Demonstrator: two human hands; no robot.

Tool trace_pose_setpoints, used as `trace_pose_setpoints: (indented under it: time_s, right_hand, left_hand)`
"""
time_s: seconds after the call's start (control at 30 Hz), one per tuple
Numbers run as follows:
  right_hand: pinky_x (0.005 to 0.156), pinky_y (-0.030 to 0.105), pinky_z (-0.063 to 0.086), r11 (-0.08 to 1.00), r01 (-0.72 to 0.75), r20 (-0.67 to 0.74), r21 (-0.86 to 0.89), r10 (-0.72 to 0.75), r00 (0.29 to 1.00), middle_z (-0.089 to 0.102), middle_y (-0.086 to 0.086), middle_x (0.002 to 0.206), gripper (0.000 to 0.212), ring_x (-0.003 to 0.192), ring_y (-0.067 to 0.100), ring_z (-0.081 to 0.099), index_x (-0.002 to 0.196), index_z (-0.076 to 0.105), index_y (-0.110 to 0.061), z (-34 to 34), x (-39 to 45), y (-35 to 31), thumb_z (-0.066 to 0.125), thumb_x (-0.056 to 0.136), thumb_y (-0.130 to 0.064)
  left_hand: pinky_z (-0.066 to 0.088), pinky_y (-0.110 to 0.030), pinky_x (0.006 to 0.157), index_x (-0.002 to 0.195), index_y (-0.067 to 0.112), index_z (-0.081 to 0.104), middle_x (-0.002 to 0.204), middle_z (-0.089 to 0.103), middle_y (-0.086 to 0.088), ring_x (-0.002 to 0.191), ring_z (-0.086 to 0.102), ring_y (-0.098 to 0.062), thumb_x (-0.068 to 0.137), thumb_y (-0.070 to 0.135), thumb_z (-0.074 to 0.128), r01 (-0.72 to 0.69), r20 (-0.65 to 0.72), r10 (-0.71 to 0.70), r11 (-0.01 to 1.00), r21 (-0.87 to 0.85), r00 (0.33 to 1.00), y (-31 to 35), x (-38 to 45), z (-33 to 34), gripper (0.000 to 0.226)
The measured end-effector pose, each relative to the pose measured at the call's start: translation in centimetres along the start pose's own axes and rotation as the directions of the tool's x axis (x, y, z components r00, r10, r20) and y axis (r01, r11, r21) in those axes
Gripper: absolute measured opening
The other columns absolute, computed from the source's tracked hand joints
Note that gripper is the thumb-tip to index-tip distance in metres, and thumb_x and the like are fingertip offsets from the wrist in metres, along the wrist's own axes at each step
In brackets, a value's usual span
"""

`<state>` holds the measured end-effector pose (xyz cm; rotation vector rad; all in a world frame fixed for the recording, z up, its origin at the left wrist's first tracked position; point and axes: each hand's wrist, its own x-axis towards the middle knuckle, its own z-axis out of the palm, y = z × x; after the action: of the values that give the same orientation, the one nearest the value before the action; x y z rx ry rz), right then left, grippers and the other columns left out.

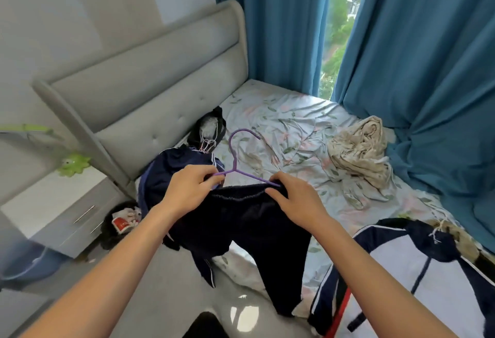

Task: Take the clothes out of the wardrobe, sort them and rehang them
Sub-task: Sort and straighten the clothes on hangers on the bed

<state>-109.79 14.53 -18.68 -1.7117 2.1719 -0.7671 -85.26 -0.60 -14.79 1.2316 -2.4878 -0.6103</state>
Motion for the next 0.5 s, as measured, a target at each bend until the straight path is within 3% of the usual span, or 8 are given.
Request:
trace_pose_setpoints:
  time_s: [0.27,0.5]
  right_hand:
    - [0.068,0.035,0.052,0.998,-0.046,-0.002,0.034,0.046,0.999,0.066,-0.014,0.084,0.031,0.078,0.01,0.062,0.099,0.059,-0.037,1.9,0.3,-7.5,0.055,0.095,-0.068]
    - [0.069,0.038,0.053,0.979,-0.088,-0.046,0.184,0.098,0.994,0.067,-0.01,0.077,0.034,0.075,0.008,0.062,0.085,0.063,-0.03,9.2,5.5,-16.7,0.065,0.091,-0.063]
  left_hand:
    - [0.049,-0.039,0.074,0.082,0.027,0.066,0.077,0.063,0.01,0.075,0.055,-0.006,0.099,0.042,0.067,0.011,-0.13,-0.005,0.999,0.047,0.991,-4.2,-4.3,-6.9,0.023]
    - [0.046,-0.042,0.07,0.074,0.029,0.061,0.076,0.058,0.011,0.078,0.054,-0.01,0.096,0.041,0.071,0.062,-0.243,-0.061,0.998,-0.002,0.968,-16.0,-4.1,-11.2,0.027]
